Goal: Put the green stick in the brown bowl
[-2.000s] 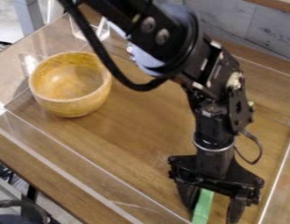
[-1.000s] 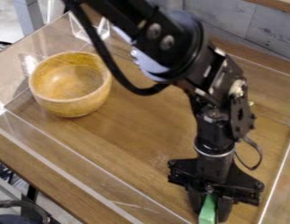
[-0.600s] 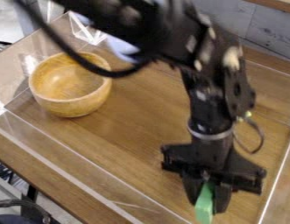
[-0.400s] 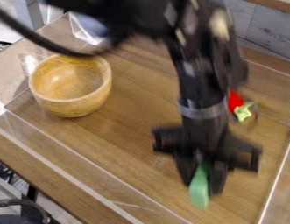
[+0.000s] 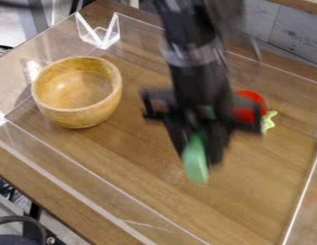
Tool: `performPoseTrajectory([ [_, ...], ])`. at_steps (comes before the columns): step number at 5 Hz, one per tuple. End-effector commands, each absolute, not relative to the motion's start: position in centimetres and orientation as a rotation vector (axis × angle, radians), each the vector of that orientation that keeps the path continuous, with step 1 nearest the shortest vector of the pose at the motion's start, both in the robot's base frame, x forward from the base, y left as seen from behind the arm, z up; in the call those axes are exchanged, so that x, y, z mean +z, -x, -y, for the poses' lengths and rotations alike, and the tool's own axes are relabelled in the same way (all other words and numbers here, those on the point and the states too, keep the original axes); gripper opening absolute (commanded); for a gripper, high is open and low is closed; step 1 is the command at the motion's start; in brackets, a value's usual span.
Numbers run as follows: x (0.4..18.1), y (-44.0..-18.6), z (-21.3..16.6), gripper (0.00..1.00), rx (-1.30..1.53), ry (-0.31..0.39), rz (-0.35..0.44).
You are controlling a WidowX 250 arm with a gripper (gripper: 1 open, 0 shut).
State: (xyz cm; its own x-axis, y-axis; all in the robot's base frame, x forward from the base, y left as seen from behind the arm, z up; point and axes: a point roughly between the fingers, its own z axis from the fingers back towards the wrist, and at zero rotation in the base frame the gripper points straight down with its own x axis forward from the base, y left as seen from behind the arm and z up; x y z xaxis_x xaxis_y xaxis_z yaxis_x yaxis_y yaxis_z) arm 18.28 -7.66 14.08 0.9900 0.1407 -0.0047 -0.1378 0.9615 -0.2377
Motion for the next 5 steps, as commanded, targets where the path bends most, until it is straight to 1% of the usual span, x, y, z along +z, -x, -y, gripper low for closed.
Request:
performPoseTrajectory([
  [1, 17.0, -19.0, 5.5, 0.00, 0.138, 0.242, 0.073],
  [2, 18.3, -19.5, 2.7, 0.00, 0.175, 0.229, 0.094],
  [3, 18.3, -19.6, 1.0, 0.00, 0.224, 0.212, 0.091],
  [4, 17.7, -20.1, 0.0, 0.00, 0.261, 0.187, 0.087],
  [5, 17.5, -20.5, -0.5, 0.00, 0.282, 0.179, 0.086],
])
